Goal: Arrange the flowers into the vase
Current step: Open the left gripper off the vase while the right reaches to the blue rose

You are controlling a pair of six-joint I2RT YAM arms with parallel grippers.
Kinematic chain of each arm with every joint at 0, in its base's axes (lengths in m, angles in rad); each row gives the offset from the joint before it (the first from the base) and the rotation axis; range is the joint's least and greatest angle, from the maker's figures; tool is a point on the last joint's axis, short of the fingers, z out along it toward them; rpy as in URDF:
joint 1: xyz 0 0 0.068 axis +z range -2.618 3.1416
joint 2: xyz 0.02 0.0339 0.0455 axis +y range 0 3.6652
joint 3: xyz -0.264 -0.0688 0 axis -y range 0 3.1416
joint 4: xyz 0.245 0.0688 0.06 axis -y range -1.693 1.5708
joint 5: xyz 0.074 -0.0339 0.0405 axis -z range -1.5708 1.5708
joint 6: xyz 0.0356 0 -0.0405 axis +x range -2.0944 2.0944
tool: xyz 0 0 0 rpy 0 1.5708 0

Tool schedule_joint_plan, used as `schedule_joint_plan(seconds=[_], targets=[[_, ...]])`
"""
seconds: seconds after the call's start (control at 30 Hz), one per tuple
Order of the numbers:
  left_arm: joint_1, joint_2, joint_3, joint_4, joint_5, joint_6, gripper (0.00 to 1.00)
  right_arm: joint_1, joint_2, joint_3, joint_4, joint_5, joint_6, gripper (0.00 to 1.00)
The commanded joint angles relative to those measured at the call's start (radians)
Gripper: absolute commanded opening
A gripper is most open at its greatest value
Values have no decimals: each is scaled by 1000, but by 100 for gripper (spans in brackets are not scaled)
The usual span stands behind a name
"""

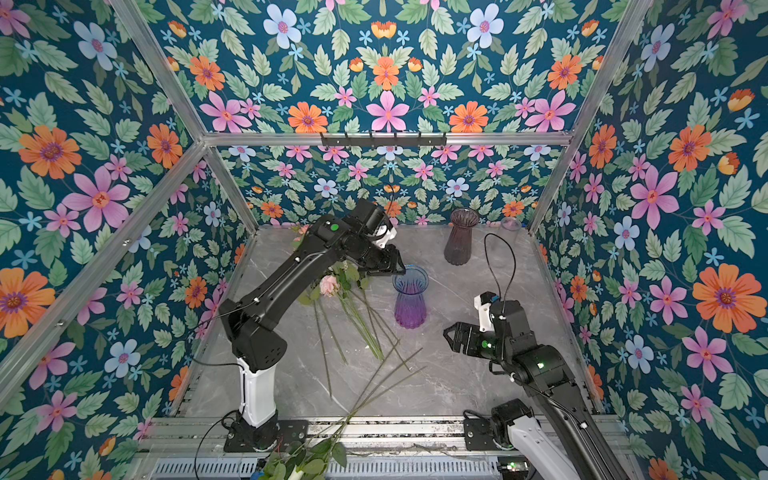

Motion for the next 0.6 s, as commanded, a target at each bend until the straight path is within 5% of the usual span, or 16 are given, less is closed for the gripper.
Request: schedule_joint_plan(seconds=[0.0,0.13,0.3,0.33,0.4,0.43,0.53,0.57], targets=[[-1,-123,-77,174,-113,4,50,77,-2,34,2,29,-59,86],[0,-359,-342,454,-151,5,50,421,62,89,9,239,-106,84],[-1,-763,-834,821,-225,-1,53,971,330,156,88,576,-254,83],[-1,-834,-921,875,-245,-2,53,1004,392,168,109,559,-294,79],[1,-976,-1084,940,-281,-2,52,1013,543,207,150,387,-416,47],[1,-1025,-1129,935,-299,4,52,1014,602,237,153,331,-434,39],[1,-1156,-1217,838,-375,24,51,1013,774,328,179,141,-538,41],[0,-1195,-1236,800,-406,31,51,1014,821,349,206,96,-560,51]])
